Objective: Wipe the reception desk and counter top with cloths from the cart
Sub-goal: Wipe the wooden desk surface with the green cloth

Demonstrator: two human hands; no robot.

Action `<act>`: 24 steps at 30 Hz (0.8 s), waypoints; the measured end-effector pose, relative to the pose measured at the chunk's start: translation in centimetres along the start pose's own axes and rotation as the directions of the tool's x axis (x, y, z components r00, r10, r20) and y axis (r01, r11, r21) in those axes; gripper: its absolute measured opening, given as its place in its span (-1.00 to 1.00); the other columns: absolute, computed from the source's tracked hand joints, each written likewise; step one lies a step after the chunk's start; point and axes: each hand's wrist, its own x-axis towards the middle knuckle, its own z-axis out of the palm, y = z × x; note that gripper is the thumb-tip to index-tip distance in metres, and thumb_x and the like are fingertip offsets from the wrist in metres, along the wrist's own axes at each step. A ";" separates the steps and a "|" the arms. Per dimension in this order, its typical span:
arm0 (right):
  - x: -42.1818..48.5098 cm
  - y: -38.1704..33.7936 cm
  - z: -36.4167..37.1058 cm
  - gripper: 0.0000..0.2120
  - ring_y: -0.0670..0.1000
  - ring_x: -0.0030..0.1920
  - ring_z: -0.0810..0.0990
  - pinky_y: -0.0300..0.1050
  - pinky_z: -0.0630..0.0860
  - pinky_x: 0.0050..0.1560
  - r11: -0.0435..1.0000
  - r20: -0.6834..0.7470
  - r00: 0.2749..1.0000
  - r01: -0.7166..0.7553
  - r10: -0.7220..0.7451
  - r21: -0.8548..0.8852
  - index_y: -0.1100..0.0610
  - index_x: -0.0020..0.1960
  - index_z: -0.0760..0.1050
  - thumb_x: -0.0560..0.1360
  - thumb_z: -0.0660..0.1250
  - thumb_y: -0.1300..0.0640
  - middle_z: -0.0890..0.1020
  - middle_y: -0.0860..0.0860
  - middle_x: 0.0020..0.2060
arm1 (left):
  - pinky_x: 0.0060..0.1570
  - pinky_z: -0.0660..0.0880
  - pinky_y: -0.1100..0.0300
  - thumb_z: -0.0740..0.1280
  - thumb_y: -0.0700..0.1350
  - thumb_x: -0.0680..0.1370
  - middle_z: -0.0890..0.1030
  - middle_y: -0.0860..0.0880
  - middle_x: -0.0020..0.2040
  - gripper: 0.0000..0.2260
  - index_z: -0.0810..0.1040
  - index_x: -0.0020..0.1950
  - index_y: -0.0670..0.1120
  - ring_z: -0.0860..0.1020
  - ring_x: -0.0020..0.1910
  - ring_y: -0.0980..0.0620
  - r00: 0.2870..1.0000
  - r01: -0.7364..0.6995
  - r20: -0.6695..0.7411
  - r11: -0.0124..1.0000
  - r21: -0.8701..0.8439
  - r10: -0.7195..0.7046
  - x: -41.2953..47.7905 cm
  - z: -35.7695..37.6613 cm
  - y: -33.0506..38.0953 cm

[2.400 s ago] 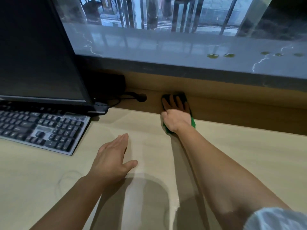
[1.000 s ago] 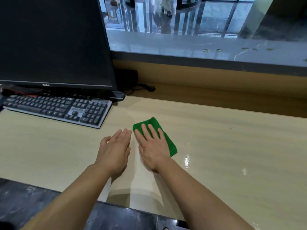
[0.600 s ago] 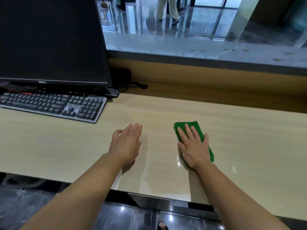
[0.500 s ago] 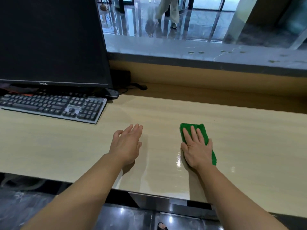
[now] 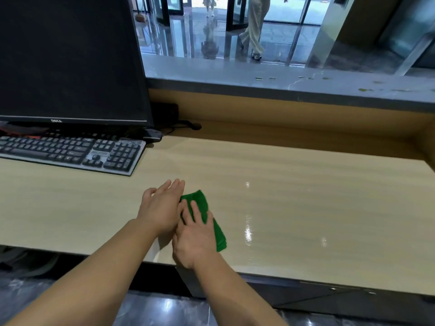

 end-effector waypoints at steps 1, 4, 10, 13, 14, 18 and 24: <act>-0.3 0.9 0.1 -0.46 0.06 0.56 -0.25 0.22 -0.20 0.49 0.999 0.001 0.999 0.041 -0.041 -0.034 0.03 0.60 -0.06 0.66 -0.05 -0.04 -0.17 0.01 0.58 | 0.46 -0.04 0.08 0.06 -0.03 0.67 0.04 0.06 0.59 -0.50 -0.02 0.59 0.02 -0.02 0.55 0.11 1.000 -0.004 0.004 1.000 0.010 0.004 0.2 0.0 0.4; -1.3 4.2 0.1 -0.48 0.02 0.57 -0.22 0.17 -0.14 0.50 0.997 -0.023 0.998 0.064 -0.066 -0.051 -0.05 0.59 -0.08 0.65 -0.12 -0.08 -0.17 -0.02 0.58 | 0.45 -0.02 0.07 0.07 -0.02 0.67 0.04 0.05 0.59 -0.49 -0.01 0.58 0.02 -0.02 0.56 0.09 0.999 -0.032 0.011 0.999 0.026 0.032 0.9 -0.1 2.2; -5.0 12.2 -0.7 -0.24 0.00 0.57 -0.23 0.08 -0.18 0.51 0.992 -0.134 0.983 -0.129 0.128 0.002 -0.14 0.58 -0.19 0.37 -0.44 -0.20 -0.19 -0.07 0.57 | 0.45 -0.01 0.05 0.08 -0.06 0.66 0.04 0.03 0.59 -0.49 -0.01 0.58 0.00 -0.02 0.56 0.07 0.993 -0.113 0.036 0.993 0.031 0.111 1.9 0.3 6.1; -6.7 17.1 -1.6 -0.23 -0.03 0.57 -0.22 0.05 -0.12 0.51 0.961 -0.176 0.945 -0.274 0.275 0.033 -0.15 0.57 -0.19 0.36 -0.46 -0.22 -0.18 -0.08 0.57 | 0.46 -0.01 0.03 0.08 -0.06 0.66 0.06 0.03 0.59 -0.51 0.01 0.57 0.00 -0.01 0.56 0.06 0.989 -0.143 0.037 0.990 0.020 0.142 2.4 0.6 8.1; -7.4 18.7 -1.8 -0.26 -0.03 0.57 -0.21 0.05 -0.10 0.51 0.946 -0.187 0.928 -0.321 0.323 0.040 -0.15 0.58 -0.19 0.40 -0.45 -0.22 -0.18 -0.09 0.57 | 0.46 -0.01 0.03 0.08 -0.06 0.66 0.06 0.03 0.59 -0.51 0.01 0.57 -0.01 -0.01 0.56 0.05 0.988 -0.153 0.039 0.988 0.020 0.152 2.6 0.7 8.8; -10.1 25.2 -2.7 -0.46 -0.04 0.57 -0.20 0.02 -0.07 0.52 0.865 -0.200 0.843 -0.498 0.500 0.062 -0.11 0.59 -0.18 0.65 -0.14 -0.14 -0.18 -0.06 0.58 | 0.46 -0.02 0.03 0.08 -0.05 0.66 0.05 0.03 0.59 -0.50 0.00 0.57 -0.01 -0.02 0.56 0.05 0.981 -0.189 0.049 0.982 0.021 0.187 3.4 1.2 11.4; -12.9 30.6 -3.0 -0.19 0.06 0.57 -0.19 -0.05 -0.15 0.54 0.724 -0.241 0.683 -0.658 0.690 0.208 0.08 0.59 -0.13 0.54 0.02 -0.37 -0.13 0.10 0.58 | 0.45 -0.04 0.05 0.10 -0.05 0.65 0.06 0.03 0.59 -0.50 0.01 0.57 -0.01 -0.03 0.56 0.06 0.973 -0.222 0.061 0.975 -0.001 0.221 3.6 1.8 14.1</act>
